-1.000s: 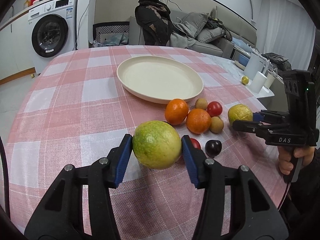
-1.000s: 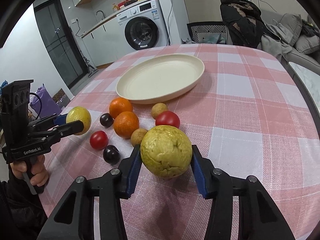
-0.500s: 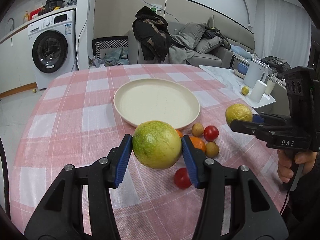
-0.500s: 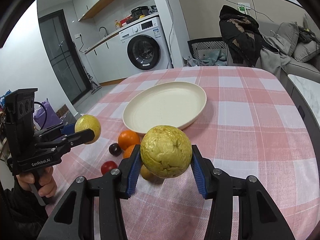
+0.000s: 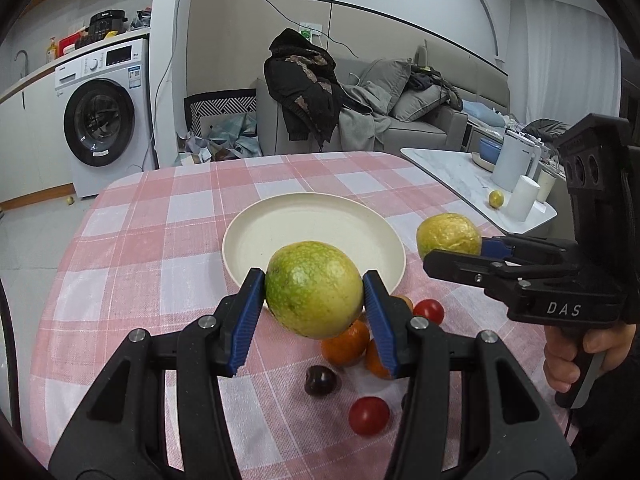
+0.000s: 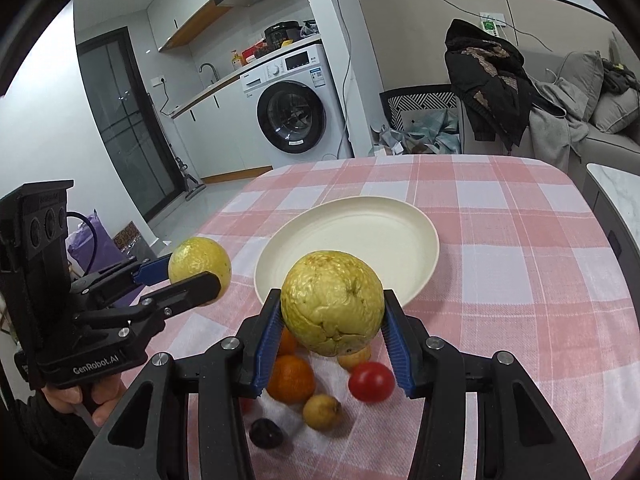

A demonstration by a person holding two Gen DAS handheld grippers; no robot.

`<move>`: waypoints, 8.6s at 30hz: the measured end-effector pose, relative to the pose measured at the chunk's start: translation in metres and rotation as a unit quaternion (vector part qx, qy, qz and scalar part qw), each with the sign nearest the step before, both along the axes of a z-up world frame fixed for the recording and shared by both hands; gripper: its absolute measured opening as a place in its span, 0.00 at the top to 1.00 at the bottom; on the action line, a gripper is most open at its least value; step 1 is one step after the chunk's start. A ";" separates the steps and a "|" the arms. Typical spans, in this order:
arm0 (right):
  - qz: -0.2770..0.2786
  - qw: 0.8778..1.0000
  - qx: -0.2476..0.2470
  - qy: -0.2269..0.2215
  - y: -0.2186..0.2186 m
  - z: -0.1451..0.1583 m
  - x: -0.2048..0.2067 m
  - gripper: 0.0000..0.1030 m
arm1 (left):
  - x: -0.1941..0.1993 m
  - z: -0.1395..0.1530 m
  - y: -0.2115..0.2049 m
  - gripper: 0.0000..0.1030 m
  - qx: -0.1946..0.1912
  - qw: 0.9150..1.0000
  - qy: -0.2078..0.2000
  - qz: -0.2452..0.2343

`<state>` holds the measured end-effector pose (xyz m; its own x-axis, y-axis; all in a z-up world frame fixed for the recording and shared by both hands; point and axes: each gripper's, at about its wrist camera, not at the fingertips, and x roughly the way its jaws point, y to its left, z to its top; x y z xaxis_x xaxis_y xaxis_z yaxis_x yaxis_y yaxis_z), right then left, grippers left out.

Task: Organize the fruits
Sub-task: 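Carry both fruits onto the cream plate and open both tools, then reach to the red tomato and grasp it with the right tool, then grasp the dark plum with the left tool while the right tool holds the tomato, then carry tomato and plum onto the cream plate and open both tools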

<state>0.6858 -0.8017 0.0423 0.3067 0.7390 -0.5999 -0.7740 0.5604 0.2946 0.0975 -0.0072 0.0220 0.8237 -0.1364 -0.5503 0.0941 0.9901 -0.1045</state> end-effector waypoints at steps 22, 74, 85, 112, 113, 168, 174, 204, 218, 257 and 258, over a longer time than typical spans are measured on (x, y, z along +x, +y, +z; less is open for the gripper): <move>-0.034 0.999 -0.011 0.025 0.016 -0.013 0.037 0.53 | 0.052 -0.018 0.006 0.54 0.003 1.000 0.021 0.015; -0.030 0.998 -0.049 -0.014 -0.001 -0.028 0.013 0.00 | 0.004 -0.026 0.022 0.01 0.013 0.999 0.002 0.045; -0.021 0.997 -0.076 -0.023 -0.019 -0.029 0.003 0.00 | -0.029 -0.034 0.015 0.01 0.028 0.999 0.009 0.035; 0.017 0.973 -0.225 -0.048 -0.005 -0.067 0.001 0.00 | -0.010 -0.051 0.037 0.01 0.009 0.998 0.051 0.047; 0.016 0.974 -0.224 -0.044 -0.004 -0.067 0.002 0.00 | -0.010 -0.052 0.036 0.01 0.011 0.997 0.052 0.047; 0.018 0.993 -0.110 -0.041 -0.006 -0.040 -0.004 0.69 | 0.004 -0.069 0.035 0.02 -0.006 0.994 0.105 0.025; 0.015 0.994 -0.101 -0.039 -0.007 -0.039 -0.003 0.69 | 0.004 -0.071 0.031 0.05 -0.015 0.994 0.106 0.004; 0.020 0.994 -0.099 -0.037 -0.009 -0.041 -0.004 0.69 | 0.023 -0.086 0.016 0.44 0.009 0.988 0.151 -0.027; 0.021 0.995 -0.096 -0.037 -0.010 -0.041 -0.004 0.69 | 0.015 -0.083 0.004 0.74 0.021 0.987 0.141 -0.075; 0.006 0.999 -0.036 -0.033 -0.017 -0.023 -0.002 0.69 | 0.000 -0.049 0.018 0.80 -0.010 0.996 0.070 -0.054; 0.001 0.999 -0.030 -0.035 -0.017 -0.020 -0.001 0.69 | 0.001 -0.046 0.018 0.80 -0.011 0.996 0.065 -0.051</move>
